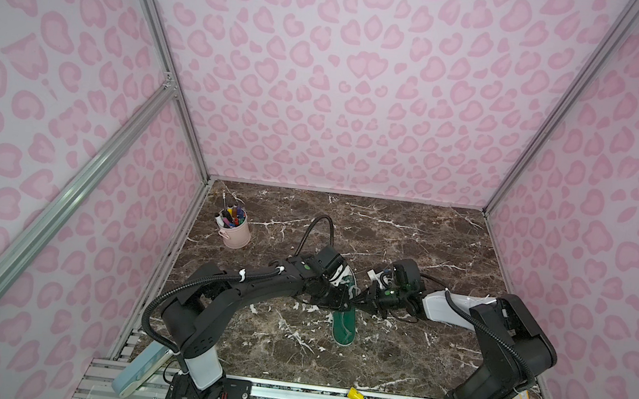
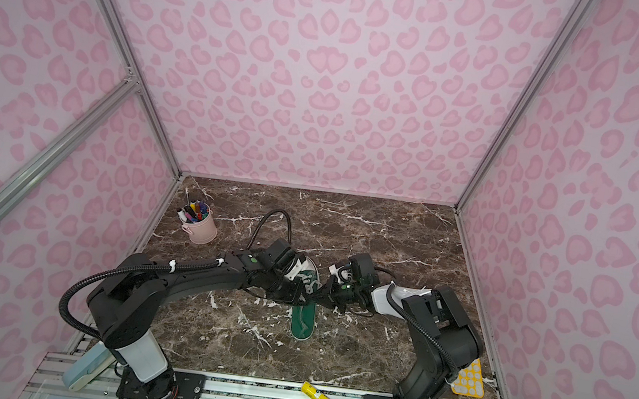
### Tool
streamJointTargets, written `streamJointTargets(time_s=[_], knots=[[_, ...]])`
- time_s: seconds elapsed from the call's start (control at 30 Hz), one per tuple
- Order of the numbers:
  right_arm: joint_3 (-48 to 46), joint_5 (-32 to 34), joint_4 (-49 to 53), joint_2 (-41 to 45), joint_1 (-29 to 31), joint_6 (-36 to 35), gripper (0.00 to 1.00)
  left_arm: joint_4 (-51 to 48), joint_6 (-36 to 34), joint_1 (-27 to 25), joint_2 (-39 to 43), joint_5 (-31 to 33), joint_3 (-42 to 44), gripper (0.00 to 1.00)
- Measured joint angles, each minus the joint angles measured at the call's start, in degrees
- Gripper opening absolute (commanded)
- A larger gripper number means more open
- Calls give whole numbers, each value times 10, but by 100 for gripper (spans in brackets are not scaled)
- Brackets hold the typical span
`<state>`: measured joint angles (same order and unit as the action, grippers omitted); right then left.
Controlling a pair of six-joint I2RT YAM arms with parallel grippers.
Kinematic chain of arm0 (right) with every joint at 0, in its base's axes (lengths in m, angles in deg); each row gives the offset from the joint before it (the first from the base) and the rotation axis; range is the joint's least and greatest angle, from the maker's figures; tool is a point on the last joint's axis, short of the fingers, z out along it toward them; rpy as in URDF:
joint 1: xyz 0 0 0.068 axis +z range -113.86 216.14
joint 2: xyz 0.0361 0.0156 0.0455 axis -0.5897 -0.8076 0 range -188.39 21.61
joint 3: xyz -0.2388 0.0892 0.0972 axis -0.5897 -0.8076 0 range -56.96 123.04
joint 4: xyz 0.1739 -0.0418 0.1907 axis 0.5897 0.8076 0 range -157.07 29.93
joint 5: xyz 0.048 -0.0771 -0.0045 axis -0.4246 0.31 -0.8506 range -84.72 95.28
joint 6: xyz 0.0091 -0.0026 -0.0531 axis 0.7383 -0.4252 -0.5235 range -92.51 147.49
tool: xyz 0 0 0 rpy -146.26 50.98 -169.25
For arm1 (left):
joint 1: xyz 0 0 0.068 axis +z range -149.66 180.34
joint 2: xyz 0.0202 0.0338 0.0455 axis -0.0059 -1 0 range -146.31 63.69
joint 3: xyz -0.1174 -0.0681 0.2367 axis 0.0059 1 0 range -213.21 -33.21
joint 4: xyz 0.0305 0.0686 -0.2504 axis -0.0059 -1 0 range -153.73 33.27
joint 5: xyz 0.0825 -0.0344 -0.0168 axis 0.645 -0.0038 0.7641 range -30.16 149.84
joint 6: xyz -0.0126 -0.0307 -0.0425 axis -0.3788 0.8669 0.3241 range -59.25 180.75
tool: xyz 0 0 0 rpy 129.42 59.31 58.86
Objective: Tie the shoes
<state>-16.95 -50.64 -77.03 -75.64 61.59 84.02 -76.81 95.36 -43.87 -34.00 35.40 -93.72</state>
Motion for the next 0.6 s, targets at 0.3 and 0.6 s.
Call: streamJointTargets(time_s=[0.3,0.6], knots=[[0,0,0,2,0,-2,3,0,-2,0,-5,-1,-4,26],[-5,0,0,2,0,-2,3,-6,-2,-1,-7,-1,-7,31]])
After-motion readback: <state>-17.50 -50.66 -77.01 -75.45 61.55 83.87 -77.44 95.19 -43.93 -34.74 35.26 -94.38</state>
